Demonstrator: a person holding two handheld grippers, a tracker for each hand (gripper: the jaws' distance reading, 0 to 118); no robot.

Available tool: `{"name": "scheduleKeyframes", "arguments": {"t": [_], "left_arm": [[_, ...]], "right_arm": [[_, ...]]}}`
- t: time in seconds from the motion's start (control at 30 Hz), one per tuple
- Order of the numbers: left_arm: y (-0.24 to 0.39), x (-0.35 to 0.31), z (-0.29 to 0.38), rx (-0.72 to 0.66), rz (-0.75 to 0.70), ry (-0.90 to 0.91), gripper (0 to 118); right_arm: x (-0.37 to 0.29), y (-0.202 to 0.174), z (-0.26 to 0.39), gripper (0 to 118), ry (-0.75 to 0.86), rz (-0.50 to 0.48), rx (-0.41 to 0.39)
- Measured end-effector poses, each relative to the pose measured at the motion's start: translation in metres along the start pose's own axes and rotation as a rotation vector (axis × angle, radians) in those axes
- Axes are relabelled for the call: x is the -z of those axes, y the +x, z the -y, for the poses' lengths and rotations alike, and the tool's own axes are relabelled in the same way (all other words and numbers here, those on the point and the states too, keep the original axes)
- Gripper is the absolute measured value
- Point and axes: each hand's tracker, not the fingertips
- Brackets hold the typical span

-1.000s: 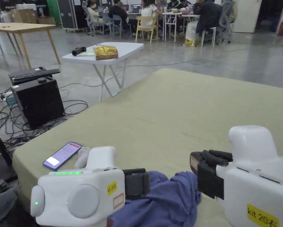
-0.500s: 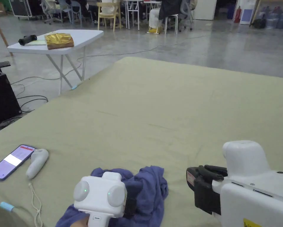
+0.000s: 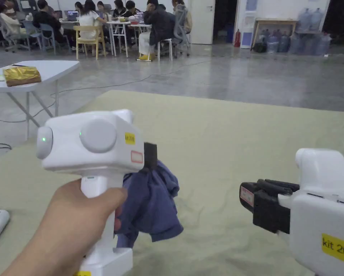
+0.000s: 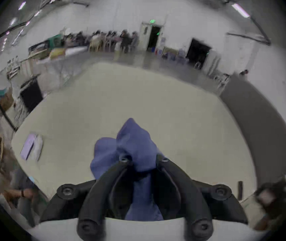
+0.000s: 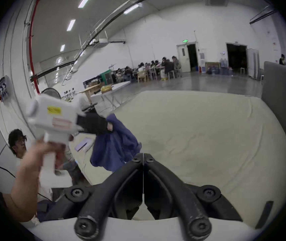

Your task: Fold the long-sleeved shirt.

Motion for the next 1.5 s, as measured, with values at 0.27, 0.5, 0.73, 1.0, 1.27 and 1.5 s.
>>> {"name": "scheduleKeyframes", "arguments": {"t": [0.27,0.5,0.73,1.0,1.27,1.5], "left_arm": [[0.17,-0.051,-0.059,0.222,0.143,0.142,14],[0.246,0.067,0.041,0.289,0.216,-0.135,14],[0.245,0.244,0.217,0.22,0.21,-0.597,105],[0.188,0.17,0.15,0.064,0.321,-0.345,106],[0.131,0.066,0.166,0.228,-0.04,-0.201,4],[0.112,0.129,0.224,0.063,0.114,-0.461,7]], "right_arm": [[-0.104,0.05,-0.03,0,0.159,0.185,0.019],[-0.144,0.092,-0.006,0,0.159,0.29,0.055],[-0.136,0.13,0.04,0,0.037,0.338,0.15],[-0.134,0.144,0.045,0,0.055,0.324,0.189],[-0.117,0.133,0.073,0,-0.041,0.326,0.171],[-0.096,0.135,0.092,0,-0.129,0.327,0.165]]}}
